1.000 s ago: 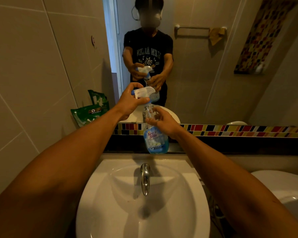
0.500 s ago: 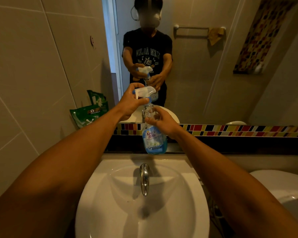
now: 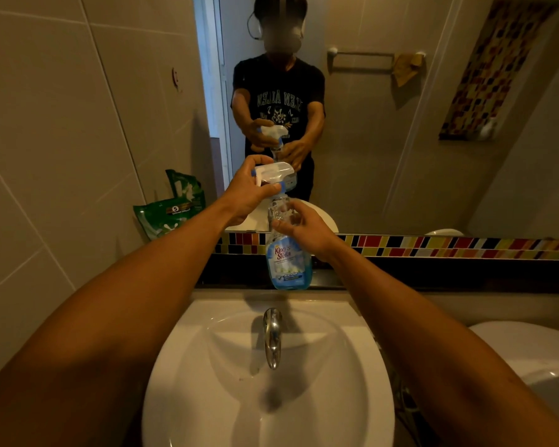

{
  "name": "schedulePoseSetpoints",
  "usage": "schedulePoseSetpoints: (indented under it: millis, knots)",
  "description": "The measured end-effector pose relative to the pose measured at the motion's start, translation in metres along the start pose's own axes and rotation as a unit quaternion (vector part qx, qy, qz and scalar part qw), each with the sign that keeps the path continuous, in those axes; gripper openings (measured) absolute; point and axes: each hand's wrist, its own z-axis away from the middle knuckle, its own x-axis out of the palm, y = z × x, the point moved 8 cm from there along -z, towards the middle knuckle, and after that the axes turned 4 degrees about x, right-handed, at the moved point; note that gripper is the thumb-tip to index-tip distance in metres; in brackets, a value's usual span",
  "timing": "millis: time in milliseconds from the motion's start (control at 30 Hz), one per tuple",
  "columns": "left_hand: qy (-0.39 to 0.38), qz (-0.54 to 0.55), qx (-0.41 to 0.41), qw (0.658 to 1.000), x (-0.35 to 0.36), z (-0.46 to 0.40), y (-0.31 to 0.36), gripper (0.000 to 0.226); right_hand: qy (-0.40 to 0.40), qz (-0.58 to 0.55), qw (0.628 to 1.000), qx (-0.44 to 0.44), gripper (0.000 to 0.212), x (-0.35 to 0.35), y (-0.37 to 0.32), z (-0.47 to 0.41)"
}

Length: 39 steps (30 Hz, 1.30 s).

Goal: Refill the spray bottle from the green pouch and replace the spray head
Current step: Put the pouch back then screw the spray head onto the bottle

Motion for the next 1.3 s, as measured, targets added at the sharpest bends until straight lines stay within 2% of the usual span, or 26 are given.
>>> schedulePoseSetpoints:
  millis: [233,467,600,800,1100,1300]
  knots:
    - [0.005,-0.006,0.009,1.0,-0.0022,0.0037,0.0003,0.053,-0.009,-0.003,1.0,-0.008,0.044,0.0034,-0.0023,0.0014]
    - [0.004,-0.008,0.003,1.0,-0.0062,0.0027,-0.0035,0.049,-0.009,0.007,1.0,0.006,0.06,0.0022,0.0018,-0.0012]
    - [0.002,-0.012,-0.013,1.0,-0.0066,0.0037,-0.0068,0.051,-0.012,0.007,1.0,0.002,0.058,0.0026,0.0008,0.0003]
    - [0.041,-0.02,0.027,0.999,-0.0061,0.0035,-0.0045,0.055,-0.014,0.008,1.0,-0.009,0.057,0.0042,-0.0054,0.0013]
    - [0.004,-0.021,-0.001,1.0,-0.0024,-0.0006,-0.0054,0.057,-0.011,0.004,1.0,-0.007,0.061,-0.0024,-0.0043,0.0007]
    - [0.025,-0.013,0.01,1.0,-0.0048,0.0001,-0.007,0.056,-0.013,0.009,1.0,-0.01,0.055,-0.0001,-0.0059,0.0]
